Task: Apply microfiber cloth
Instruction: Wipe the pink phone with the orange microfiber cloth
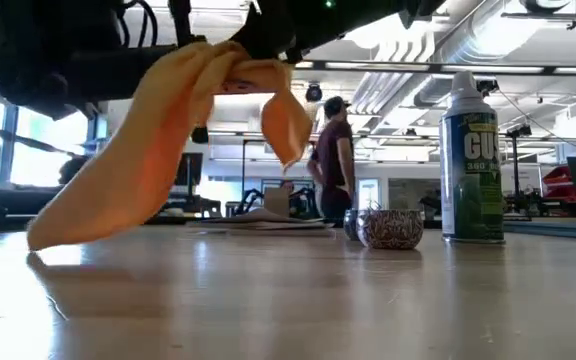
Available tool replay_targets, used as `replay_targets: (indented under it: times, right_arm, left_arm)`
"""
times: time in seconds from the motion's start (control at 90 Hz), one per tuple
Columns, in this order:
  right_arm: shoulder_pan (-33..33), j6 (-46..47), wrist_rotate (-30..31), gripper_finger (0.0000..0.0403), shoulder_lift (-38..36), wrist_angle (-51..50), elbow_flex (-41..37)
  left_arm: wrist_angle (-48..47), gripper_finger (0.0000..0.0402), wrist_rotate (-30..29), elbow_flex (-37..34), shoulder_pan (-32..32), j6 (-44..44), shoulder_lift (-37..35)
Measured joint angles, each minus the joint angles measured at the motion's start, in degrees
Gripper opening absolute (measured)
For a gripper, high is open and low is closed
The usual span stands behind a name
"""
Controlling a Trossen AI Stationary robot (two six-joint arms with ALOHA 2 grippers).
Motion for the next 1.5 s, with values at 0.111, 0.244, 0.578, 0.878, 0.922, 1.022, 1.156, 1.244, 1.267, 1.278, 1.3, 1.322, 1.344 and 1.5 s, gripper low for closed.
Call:
replay_targets:
  times: [0.111,0.244,0.578,0.878,0.922,1.022,1.156,1.244,1.267,1.278,1.3,1.322,1.344,1.5]
  right_arm:
    - [1.22,2.20,-0.04,0.0000,1.45,-0.19,-0.02]
    - [3.25,2.94,0.07,0.0000,1.66,-0.24,-0.07]
    - [7.07,-8.27,11.68,0.0000,-7.46,-10.26,-0.09]
    - [4.78,-20.13,37.86,0.0000,-15.79,-16.83,-0.09]
    - [3.99,-22.24,41.01,0.0000,-16.21,-15.03,-0.09]
    - [1.95,-23.67,42.36,0.0000,-16.46,-8.95,-0.07]
    - [-0.46,-17.19,30.84,0.0000,-14.80,-3.34,0.07]
    - [-1.28,-13.36,19.73,0.0000,-12.19,-1.98,0.07]
    - [-1.36,-12.74,17.46,0.0000,-11.42,-1.59,0.04]
    - [-1.35,-12.51,16.45,0.0000,-11.03,-1.35,0.04]
    - [-1.34,-11.90,14.51,0.0000,-10.21,-0.82,0.04]
    - [-1.34,-11.45,12.57,0.0000,-9.42,-0.22,0.04]
    - [-1.34,-11.28,10.96,0.0000,-8.55,0.41,0.04]
    - [-0.83,-9.27,5.19,0.0000,-3.10,3.16,-0.02]
  left_arm:
    - [-0.14,0.0017,-0.57,0.00,1.16,-0.80,-0.34]
    - [0.42,0.0017,0.22,-0.13,2.44,-2.05,-1.09]
    - [0.73,0.0017,5.02,-5.28,3.62,-5.42,-5.02]
    - [0.68,0.0017,5.64,-8.66,1.46,-4.56,-8.87]
    - [0.68,0.0017,5.62,-8.66,1.16,-3.79,-9.10]
    - [0.55,0.0017,4.79,-8.51,0.75,-3.43,-9.18]
    - [-1.07,0.0017,2.19,-8.22,0.26,-3.41,-9.16]
    - [-1.82,0.0017,-0.58,-8.22,0.08,-4.30,-9.14]
    - [-1.79,0.0017,-1.30,-8.22,0.08,-4.75,-9.14]
    - [-1.85,0.0017,-1.68,-8.22,0.08,-4.93,-9.15]
    - [-2.04,0.0017,-2.52,-8.20,0.08,-5.25,-9.18]
    - [-2.23,0.0017,-3.27,-8.17,0.08,-5.41,-9.18]
    - [-2.47,0.0017,-3.84,-8.17,0.10,-5.57,-9.16]
    - [-3.85,0.0017,-8.00,-8.17,0.15,-5.90,-9.16]
